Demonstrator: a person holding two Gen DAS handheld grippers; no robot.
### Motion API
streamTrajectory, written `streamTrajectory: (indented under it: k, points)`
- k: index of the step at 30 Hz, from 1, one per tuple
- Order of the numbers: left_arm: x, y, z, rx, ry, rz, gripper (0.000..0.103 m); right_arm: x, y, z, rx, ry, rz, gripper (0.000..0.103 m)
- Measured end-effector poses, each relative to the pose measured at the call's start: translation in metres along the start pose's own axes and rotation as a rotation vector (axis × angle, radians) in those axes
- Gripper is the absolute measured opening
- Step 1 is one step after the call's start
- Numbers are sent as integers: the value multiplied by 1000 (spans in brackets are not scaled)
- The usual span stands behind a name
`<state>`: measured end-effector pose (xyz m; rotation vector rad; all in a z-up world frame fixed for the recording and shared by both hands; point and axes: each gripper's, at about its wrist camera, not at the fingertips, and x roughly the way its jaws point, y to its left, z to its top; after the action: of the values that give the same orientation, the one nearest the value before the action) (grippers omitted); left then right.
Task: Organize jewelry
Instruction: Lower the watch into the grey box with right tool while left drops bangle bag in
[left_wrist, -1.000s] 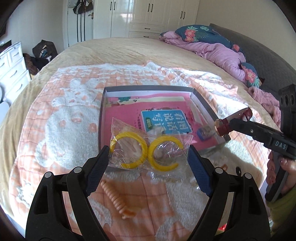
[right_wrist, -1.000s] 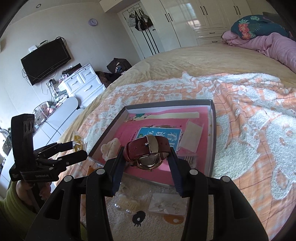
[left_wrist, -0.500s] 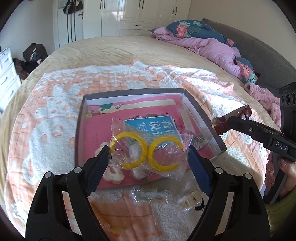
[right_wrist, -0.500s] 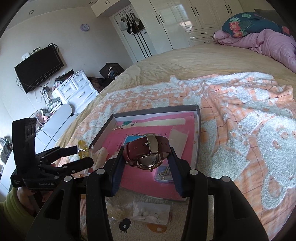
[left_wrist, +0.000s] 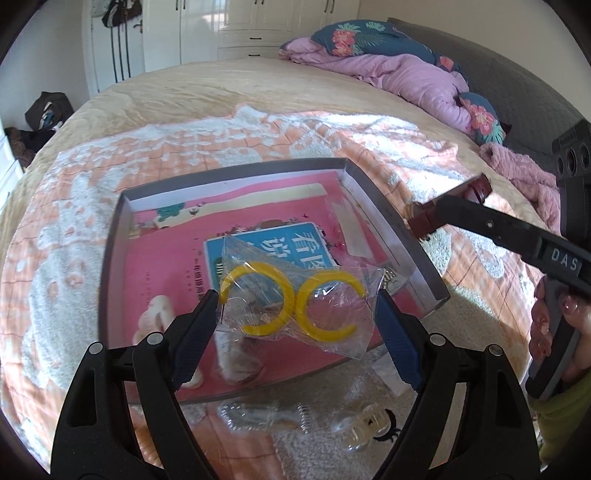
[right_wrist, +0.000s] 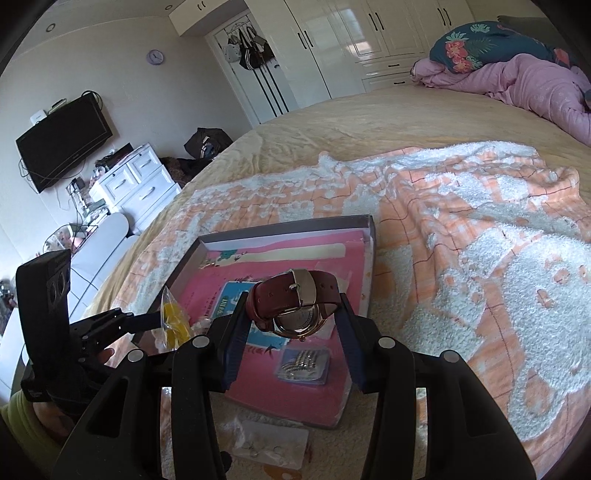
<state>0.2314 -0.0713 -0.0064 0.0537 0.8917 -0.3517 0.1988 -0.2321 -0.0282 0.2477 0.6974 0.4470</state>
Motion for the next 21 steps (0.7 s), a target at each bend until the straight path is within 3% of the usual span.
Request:
streamTrajectory:
  k: [21]
  points:
    - [41,-21,-4,58,71,11,77,35,-19,-4,11,52,-47,44]
